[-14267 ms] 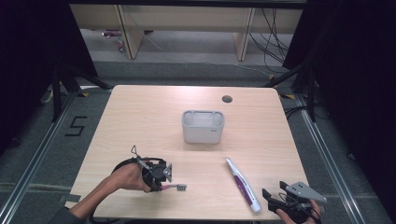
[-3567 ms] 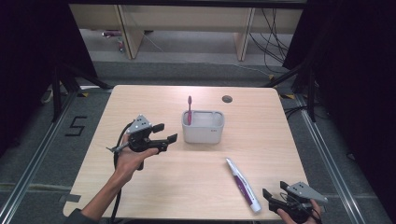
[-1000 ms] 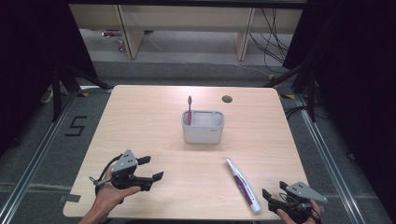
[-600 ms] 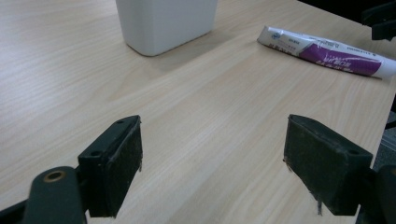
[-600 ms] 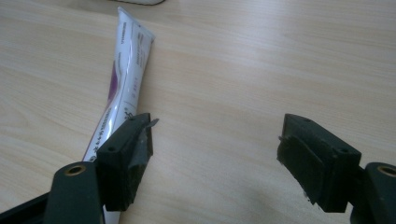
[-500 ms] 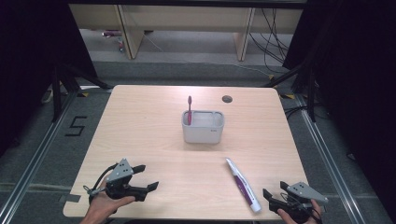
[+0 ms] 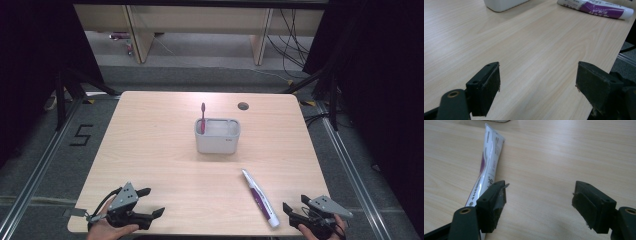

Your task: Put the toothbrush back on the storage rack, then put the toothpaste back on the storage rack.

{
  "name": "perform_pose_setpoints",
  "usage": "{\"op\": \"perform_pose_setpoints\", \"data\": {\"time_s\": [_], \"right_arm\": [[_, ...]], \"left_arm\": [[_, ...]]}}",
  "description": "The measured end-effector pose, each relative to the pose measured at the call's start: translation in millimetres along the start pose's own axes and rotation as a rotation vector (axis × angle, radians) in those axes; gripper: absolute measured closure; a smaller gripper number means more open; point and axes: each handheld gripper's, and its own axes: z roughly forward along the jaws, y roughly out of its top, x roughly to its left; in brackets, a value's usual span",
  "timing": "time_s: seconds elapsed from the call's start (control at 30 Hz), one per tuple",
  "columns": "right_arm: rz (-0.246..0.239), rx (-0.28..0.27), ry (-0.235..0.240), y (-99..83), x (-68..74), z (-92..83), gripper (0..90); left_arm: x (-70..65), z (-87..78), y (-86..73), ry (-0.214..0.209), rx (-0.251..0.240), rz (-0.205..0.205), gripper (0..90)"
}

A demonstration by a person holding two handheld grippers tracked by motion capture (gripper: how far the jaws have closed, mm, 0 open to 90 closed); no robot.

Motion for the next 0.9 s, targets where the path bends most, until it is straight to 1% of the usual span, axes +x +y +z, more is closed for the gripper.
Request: {"op": "perform_pose_setpoints", "data": {"time_s": [0.03, 0.07, 0.1, 0.13, 0.17, 0.23, 0.27, 0.3, 0.33, 0.37, 0.4, 0.43, 0.47, 0.5, 0.53, 0.57, 0.6, 0.63, 0.67, 0.7, 0.73, 0.77, 0.8, 0.83, 0.87, 0.9], "right_arm": [[-0.005, -0.001, 0.000, -0.1, -0.3, 0.1, 27.0], [0.002, 0.003, 0.000, 0.0, 0.3, -0.3, 27.1], [0.003, 0.003, 0.001, 0.0, 0.2, -0.4, 27.1], [0.003, 0.003, 0.000, -0.1, 0.1, -0.5, 27.1], [0.017, 0.003, 0.010, -0.3, 0.8, -0.5, 27.0], [0.013, 0.002, 0.008, -0.4, 0.6, -0.4, 27.0], [0.011, 0.004, 0.005, -0.5, 0.4, -0.4, 27.1], [0.013, 0.003, 0.003, -0.5, 0.4, -0.3, 27.1], [0.013, 0.004, 0.003, -0.5, 0.3, -0.2, 27.1], [0.012, 0.004, 0.004, -0.6, 0.4, -0.1, 27.0], [-0.004, 0.001, -0.007, -0.3, -0.7, -0.4, 27.1], [-0.002, 0.001, -0.007, -0.3, -0.5, -0.2, 27.0], [0.001, 0.002, -0.006, -0.2, -0.1, -0.3, 27.1], [0.020, 0.007, 0.004, -0.4, 1.7, 0.0, 27.0], [0.015, 0.009, 0.007, -0.2, 1.7, -0.2, 27.1], [0.029, 0.009, 0.005, -0.2, 3.0, -0.4, 27.1], [0.008, 0.006, 0.006, 0.4, 2.2, -0.1, 27.0], [-0.010, 0.002, 0.008, 0.9, 1.3, 0.2, 27.0], [-0.005, -0.001, 0.004, 1.4, 1.5, -0.3, 27.0], [0.048, 0.012, 0.019, 2.0, 5.6, -1.5, 27.0], [0.042, 0.015, 0.021, 2.7, 5.7, -1.7, 27.1], [-0.003, -0.002, 0.011, 4.1, 3.8, -0.3, 27.0], [0.000, -0.001, 0.018, 6.1, 5.2, -0.7, 27.0], [0.001, 0.002, 0.036, 8.4, 6.5, -0.5, 27.0], [0.014, 0.005, 0.038, 10.2, 8.9, -1.0, 26.8], [0.003, 0.016, 0.052, 13.9, 10.4, -0.3, 26.2]], "left_arm": [[-1.0, -1.5, -0.4, 0.007, 0.008, 0.000, 19.2], [-0.6, -2.1, -0.9, 0.006, 0.008, 0.010, 19.2], [-2.1, -2.3, -1.8, 0.004, -0.001, 0.001, 19.2], [-1.8, -3.3, -2.3, 0.000, 0.010, 0.010, 19.2], [-3.1, -3.4, -3.5, 0.002, 0.006, 0.005, 19.2], [-4.7, -3.4, -6.1, 0.009, 0.006, 0.003, 19.2], [-5.0, -3.7, -7.4, 0.012, 0.012, 0.010, 19.2], [-4.1, -4.4, -8.5, 0.013, 0.033, 0.030, 19.2], [-4.3, -4.3, -9.8, 0.011, 0.032, 0.037, 19.2], [-5.9, -4.6, -11.0, 0.008, 0.041, 0.024, 19.2], [-5.6, -4.1, -12.1, 0.001, 0.035, 0.025, 19.2], [-6.5, -4.1, -13.0, 0.008, 0.031, 0.019, 19.2], [-6.2, -4.7, -13.3, 0.006, 0.040, 0.021, 19.2], [-6.5, -4.6, -13.8, 0.003, 0.038, 0.018, 19.2], [-6.6, -5.1, -14.2, 0.011, 0.044, 0.023, 19.2], [-4.4, -4.9, -14.6, 0.014, 0.048, 0.042, 19.2], [-6.1, -3.6, -15.1, 0.009, 0.021, 0.013, 19.2], [-5.4, -4.7, -14.8, 0.013, 0.038, 0.016, 19.2], [-4.5, -4.8, -14.9, 0.015, 0.047, 0.018, 19.2], [-4.6, -4.5, -15.3, 0.016, 0.044, 0.016, 19.2], [-4.9, -4.1, -15.9, 0.013, 0.039, 0.011, 19.2], [-5.0, -4.1, -16.0, 0.012, 0.044, 0.012, 19.2], [-4.9, -3.8, -16.3, 0.012, 0.045, 0.016, 19.2], [-4.8, -4.4, -16.3, 0.019, 0.054, 0.024, 19.2], [-4.9, -3.9, -16.9, 0.020, 0.060, 0.018, 19.2], [-5.1, -3.2, -17.3, 0.022, 0.059, 0.017, 19.2]]}}
